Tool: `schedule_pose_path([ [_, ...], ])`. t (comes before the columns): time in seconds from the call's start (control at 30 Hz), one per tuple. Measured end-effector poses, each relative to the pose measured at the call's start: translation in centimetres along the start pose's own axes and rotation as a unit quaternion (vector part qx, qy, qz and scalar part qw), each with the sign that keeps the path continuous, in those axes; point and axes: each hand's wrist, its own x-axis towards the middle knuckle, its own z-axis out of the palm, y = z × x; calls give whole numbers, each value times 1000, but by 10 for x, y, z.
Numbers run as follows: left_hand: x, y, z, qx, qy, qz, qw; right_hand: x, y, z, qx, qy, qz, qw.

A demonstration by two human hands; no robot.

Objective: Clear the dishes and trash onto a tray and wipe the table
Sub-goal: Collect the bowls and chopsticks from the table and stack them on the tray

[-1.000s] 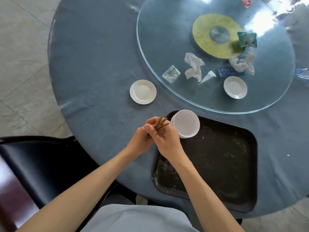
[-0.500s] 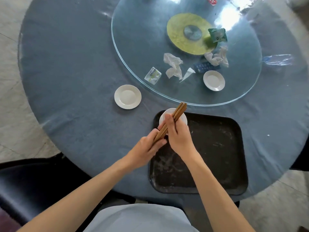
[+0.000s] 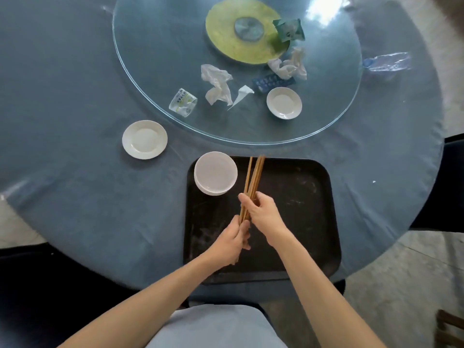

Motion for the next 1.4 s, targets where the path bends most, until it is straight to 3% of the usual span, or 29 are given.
schedule_pose_path([
  [0.1,8,-18,12,61,57,-44,996,14,29,2,-77,-43,33,996],
  [0.17,11,-28,13,160,96,-49,981,25,36,0,-108,-92,59,988],
  [0.23,13,-36,12,305,143,-47,940,36,39,-1,-126,-138,76,979],
  [0.3,16,-38,13,372,189,-44,908,42,41,0,-145,-148,77,975],
  [0.5,29,-36,18,308,246,-42,918,42,50,0,-295,-44,-42,954],
  [0.73,31,-39,24,274,282,-60,917,34,59,-12,-261,-29,-48,964],
  [1.0,29,-40,22,288,305,-44,906,32,54,-3,-172,-66,-39,982],
  [1.4,16,-24,12,336,287,-69,894,28,55,-12,-161,-55,-29,985],
])
